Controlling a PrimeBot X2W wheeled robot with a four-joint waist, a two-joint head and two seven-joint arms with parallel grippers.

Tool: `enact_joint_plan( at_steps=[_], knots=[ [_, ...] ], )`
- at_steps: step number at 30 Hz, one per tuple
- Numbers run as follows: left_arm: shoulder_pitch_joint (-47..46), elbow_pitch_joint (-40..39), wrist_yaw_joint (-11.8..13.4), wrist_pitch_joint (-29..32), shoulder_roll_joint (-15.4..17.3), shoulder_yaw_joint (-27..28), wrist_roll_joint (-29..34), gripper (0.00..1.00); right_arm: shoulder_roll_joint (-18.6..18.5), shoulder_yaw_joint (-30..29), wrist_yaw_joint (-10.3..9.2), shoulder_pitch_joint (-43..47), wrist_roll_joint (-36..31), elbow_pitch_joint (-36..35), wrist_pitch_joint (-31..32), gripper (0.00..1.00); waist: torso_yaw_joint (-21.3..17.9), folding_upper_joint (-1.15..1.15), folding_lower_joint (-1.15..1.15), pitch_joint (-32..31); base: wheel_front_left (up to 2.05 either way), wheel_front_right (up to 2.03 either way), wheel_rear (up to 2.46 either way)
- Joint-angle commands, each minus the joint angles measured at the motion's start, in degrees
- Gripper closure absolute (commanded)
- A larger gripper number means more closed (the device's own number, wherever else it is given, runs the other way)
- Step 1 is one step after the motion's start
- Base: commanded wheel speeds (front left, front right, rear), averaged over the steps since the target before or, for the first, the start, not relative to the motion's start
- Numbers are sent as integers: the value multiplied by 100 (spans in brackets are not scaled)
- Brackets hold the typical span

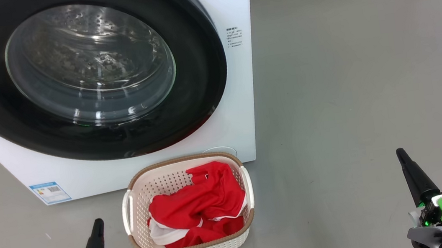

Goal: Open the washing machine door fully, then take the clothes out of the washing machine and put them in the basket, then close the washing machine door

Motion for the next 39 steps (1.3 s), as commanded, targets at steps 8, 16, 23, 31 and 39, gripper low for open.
enact_joint_plan(
  at_steps=[8, 16, 23, 31, 39],
  knots=[
    [-241, -100, -40, 53, 88, 198, -148, 100, -88, 84, -4, -265, 184, -178, 54, 100, 3, 0, 0, 3, 0, 0, 0],
    [-241, -101, -40, 53, 88, 198, -148, 100, -88, 84, -4, -265, 184, -178, 54, 100, 3, 0, 0, 3, 0, 0, 0],
    [-241, -101, -40, 53, 88, 198, -148, 100, -88, 85, -4, -265, 184, -178, 54, 100, 3, 0, 0, 3, 0, 0, 0],
    [-241, -101, -40, 52, 88, 198, -148, 100, -88, 85, -4, -265, 184, -178, 54, 100, 3, 0, 0, 3, 0, 0, 0],
    [-241, -101, -40, 52, 88, 197, -148, 100, -88, 85, -4, -265, 184, -178, 54, 100, 3, 0, 0, 3, 0, 0, 0]
  ],
)
